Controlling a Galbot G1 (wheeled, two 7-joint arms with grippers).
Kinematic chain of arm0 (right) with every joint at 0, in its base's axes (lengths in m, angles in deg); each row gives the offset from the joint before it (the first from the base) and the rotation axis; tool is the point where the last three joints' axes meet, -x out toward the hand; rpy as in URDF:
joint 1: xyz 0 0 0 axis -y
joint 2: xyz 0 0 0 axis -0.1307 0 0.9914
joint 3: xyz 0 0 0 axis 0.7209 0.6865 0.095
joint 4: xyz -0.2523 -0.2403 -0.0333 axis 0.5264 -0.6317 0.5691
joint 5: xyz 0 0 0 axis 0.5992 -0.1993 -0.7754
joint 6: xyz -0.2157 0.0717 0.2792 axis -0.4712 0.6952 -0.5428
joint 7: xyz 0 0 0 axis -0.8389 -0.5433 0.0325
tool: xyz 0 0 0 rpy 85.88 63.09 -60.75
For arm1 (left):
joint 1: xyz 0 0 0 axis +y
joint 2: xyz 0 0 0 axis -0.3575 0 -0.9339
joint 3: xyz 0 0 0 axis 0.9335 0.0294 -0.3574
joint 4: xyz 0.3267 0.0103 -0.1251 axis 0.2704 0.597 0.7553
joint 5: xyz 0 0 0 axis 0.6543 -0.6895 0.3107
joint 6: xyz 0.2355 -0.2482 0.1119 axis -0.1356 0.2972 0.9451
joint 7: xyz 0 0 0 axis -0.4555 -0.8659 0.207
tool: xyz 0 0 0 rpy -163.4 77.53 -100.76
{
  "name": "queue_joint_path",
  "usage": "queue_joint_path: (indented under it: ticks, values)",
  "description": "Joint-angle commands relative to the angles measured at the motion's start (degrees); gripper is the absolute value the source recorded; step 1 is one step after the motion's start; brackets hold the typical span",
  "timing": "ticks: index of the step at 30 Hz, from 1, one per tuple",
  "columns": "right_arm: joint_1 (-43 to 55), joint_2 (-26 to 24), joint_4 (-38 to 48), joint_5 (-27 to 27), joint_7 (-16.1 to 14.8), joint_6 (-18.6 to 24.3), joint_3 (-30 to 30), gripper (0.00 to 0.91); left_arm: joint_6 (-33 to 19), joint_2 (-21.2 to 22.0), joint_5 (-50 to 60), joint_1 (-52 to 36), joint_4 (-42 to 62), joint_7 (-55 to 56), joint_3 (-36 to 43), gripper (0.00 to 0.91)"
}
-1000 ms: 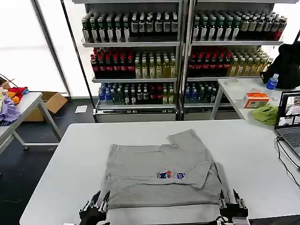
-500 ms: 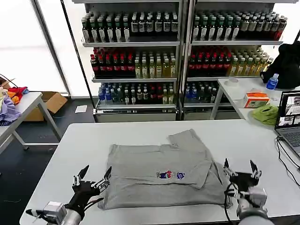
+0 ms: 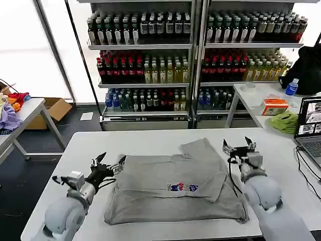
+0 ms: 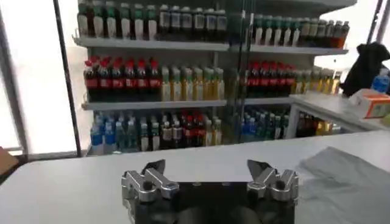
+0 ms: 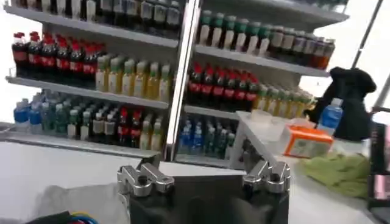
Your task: Fold and organize the clothes.
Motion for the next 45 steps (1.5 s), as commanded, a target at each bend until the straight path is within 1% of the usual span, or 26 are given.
queue_joint_path:
  ticks: [1,3,8,12,20,25,26,27,28,29,30,32,33,35,36,38,39,42,45]
  values:
    - [18.4,4.8,20.7,-0.9,-3.6,-1.2,9.8,0.907,2.8,-2.7,-3.4,-19.7,21.9,-0.7,10.1,0.907]
    - [19.5,6.7,23.9,-0.1,-4.1,-1.1,10.1,0.907,3.3,-2.4,-2.8,-19.9,23.5,-0.6,10.5,0.907]
    - [20.2,9.5,28.0,2.1,-5.2,-0.1,11.2,0.907,3.8,-1.9,-2.5,-20.1,24.9,-0.4,10.9,0.907]
    - [20.2,12.1,31.1,1.7,-5.1,-0.1,9.5,0.907,3.9,-1.2,-2.1,-20.0,25.3,-0.3,11.3,0.907]
    - [18.4,14.8,34.3,3.6,-5.6,1.0,9.3,0.907,3.9,-0.7,-0.5,-19.1,26.4,-0.4,12.0,0.907]
    - [18.1,15.6,36.0,4.1,-5.7,1.4,8.9,0.907,4.1,-0.4,-0.2,-18.9,26.4,-0.3,12.5,0.907]
    - [18.1,15.7,36.3,4.1,-5.8,1.5,8.9,0.907,4.2,-0.4,-0.1,-18.9,26.5,-0.3,12.6,0.786]
    - [18.1,15.7,36.5,4.1,-5.8,1.6,8.9,0.907,4.2,-0.3,-0.1,-18.9,26.7,-0.3,12.7,0.695]
    - [18.1,15.8,36.6,4.2,-5.8,1.6,8.9,0.907,4.2,-0.3,0.0,-18.9,26.8,-0.3,12.7,0.443]
    - [18.1,15.8,36.8,4.2,-5.8,1.7,8.9,0.907,4.2,-0.2,0.0,-18.9,27.0,-0.3,12.7,0.312]
    - [18.0,15.8,36.9,4.2,-5.8,1.7,8.9,0.907,4.2,-0.2,0.0,-18.8,27.0,-0.3,12.7,0.151]
    - [17.8,15.8,36.7,4.2,-5.6,1.5,8.8,0.897,4.4,-0.3,0.0,-18.4,26.8,-0.3,12.7,0.040]
    - [17.6,15.8,36.5,4.2,-5.7,1.5,8.7,0.867,4.4,-0.4,0.0,-18.2,26.7,-0.2,12.8,0.040]
    - [16.9,15.6,35.6,4.0,-5.6,1.3,8.6,0.715,4.4,-0.5,0.0,-17.6,26.4,-0.2,12.9,0.020]
    - [16.7,15.5,35.3,4.1,-5.6,1.3,8.6,0.333,4.4,-0.5,0.0,-17.5,26.3,-0.2,12.9,0.010]
    - [16.1,15.5,34.8,4.1,-5.5,1.3,8.5,0.050,4.4,-0.3,0.0,-17.3,26.4,-0.2,12.8,0.010]
    - [15.7,15.5,34.5,4.1,-5.4,1.3,8.5,0.000,4.4,-0.3,0.0,-17.1,26.4,-0.2,12.8,0.000]
    - [14.9,15.5,33.7,4.1,-5.1,1.3,8.3,0.000,4.4,-0.3,0.0,-16.6,26.2,-0.2,12.8,0.010]
    - [13.8,15.5,32.3,4.2,-4.8,1.1,8.2,0.000,4.4,-0.2,0.0,-16.0,25.9,-0.2,12.6,0.000]
